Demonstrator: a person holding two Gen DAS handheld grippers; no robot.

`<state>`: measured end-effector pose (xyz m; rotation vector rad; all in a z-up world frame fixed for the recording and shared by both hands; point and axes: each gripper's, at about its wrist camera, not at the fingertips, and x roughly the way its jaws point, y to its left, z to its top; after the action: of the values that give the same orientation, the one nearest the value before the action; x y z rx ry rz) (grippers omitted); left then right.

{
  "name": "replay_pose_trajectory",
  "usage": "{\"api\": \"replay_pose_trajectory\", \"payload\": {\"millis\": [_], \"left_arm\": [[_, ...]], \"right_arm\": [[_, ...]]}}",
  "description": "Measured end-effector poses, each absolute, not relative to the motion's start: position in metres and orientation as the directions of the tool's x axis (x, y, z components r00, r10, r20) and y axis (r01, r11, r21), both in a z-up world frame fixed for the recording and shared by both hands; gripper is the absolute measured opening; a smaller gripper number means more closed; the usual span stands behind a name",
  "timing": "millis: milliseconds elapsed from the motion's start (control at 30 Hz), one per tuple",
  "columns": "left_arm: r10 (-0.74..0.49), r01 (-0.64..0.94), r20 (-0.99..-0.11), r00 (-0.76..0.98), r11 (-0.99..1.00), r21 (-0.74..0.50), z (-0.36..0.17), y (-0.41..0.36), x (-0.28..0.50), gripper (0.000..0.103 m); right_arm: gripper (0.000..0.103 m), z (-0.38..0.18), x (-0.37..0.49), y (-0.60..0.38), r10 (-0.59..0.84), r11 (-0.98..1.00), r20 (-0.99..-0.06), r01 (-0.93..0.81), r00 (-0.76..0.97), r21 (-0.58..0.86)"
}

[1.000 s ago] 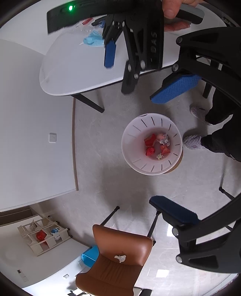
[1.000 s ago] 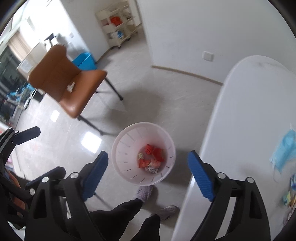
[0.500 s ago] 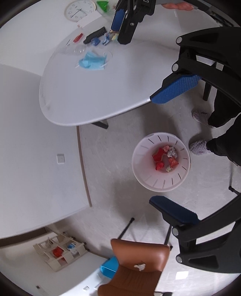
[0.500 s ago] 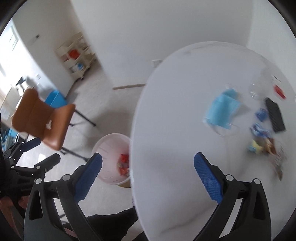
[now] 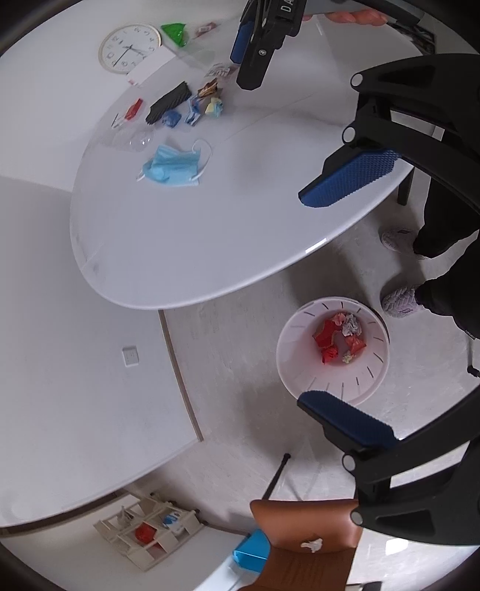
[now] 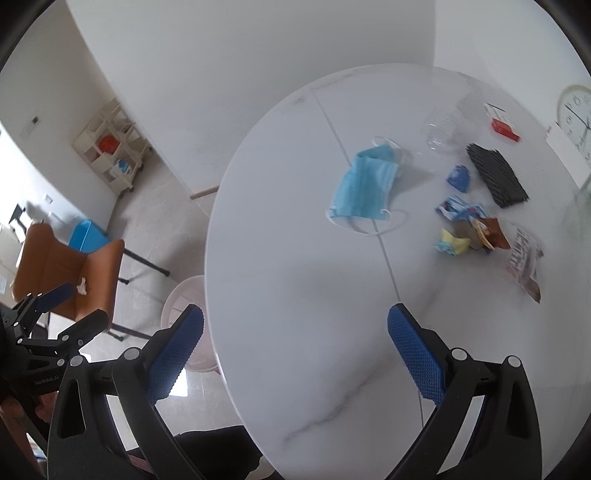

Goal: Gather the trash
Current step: 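Move both open tools back over the table, then grasp the blue face mask with the left tool and lift it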

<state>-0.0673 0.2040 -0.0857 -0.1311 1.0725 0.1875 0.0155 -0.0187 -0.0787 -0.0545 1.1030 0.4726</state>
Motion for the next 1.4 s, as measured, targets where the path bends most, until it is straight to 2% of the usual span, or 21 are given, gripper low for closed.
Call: {"api": "replay_pose_trajectory", "payload": {"millis": [467,700,900,967,1100,1167,1233,1333,1400], "left_arm": [[-0.016,-0.041,-0.868,0.496,0.998,-0.041,-0.085,0.143,-0.002,0.095],[-0.076,0.027,-0.867,0.493,0.997,-0.072,-0.097,0.103,0.079,0.095],[-0.107,0.064,-0.885,0.453,0.994,-0.087,-0.128,0.071,0.155,0.093],[-0.114,0.063,-0.9,0.421,0.993,-0.096,-0.146,0.062,0.183,0.084],[-0.133,0.046,-0.922,0.364,0.991,-0.124,-0.177,0.054,0.22,0.079],[-0.134,0.041,-0.932,0.336,0.991,-0.127,-0.191,0.05,0.235,0.065],[-0.149,0.041,-0.941,0.303,0.989,-0.144,-0.205,0.047,0.247,0.055],[-0.157,0.03,-0.947,0.279,0.987,-0.155,-0.217,0.047,0.254,0.027],[-0.158,0.022,-0.943,0.294,0.987,-0.158,-0.215,0.049,0.254,0.017]], "right_arm": [[0.099,-0.087,0.031,-0.092,0.272,0.953,-0.871,-0.242,0.408,0.184],[0.099,-0.096,0.049,-0.131,0.219,0.971,-0.881,-0.179,0.42,0.156],[0.099,-0.106,0.077,-0.165,0.177,0.983,-0.891,-0.115,0.418,0.141],[0.099,-0.11,0.085,-0.175,0.168,0.986,-0.894,-0.092,0.416,0.142],[0.099,-0.118,0.099,-0.191,0.147,0.989,-0.903,-0.05,0.404,0.139],[0.099,-0.122,0.107,-0.198,0.14,0.99,-0.907,-0.032,0.398,0.139],[0.099,-0.126,0.115,-0.203,0.135,0.99,-0.909,-0.021,0.394,0.138],[0.099,-0.131,0.126,-0.207,0.133,0.99,-0.912,-0.016,0.389,0.137],[0.099,-0.133,0.132,-0.208,0.127,0.991,-0.911,-0.017,0.391,0.131]]}}
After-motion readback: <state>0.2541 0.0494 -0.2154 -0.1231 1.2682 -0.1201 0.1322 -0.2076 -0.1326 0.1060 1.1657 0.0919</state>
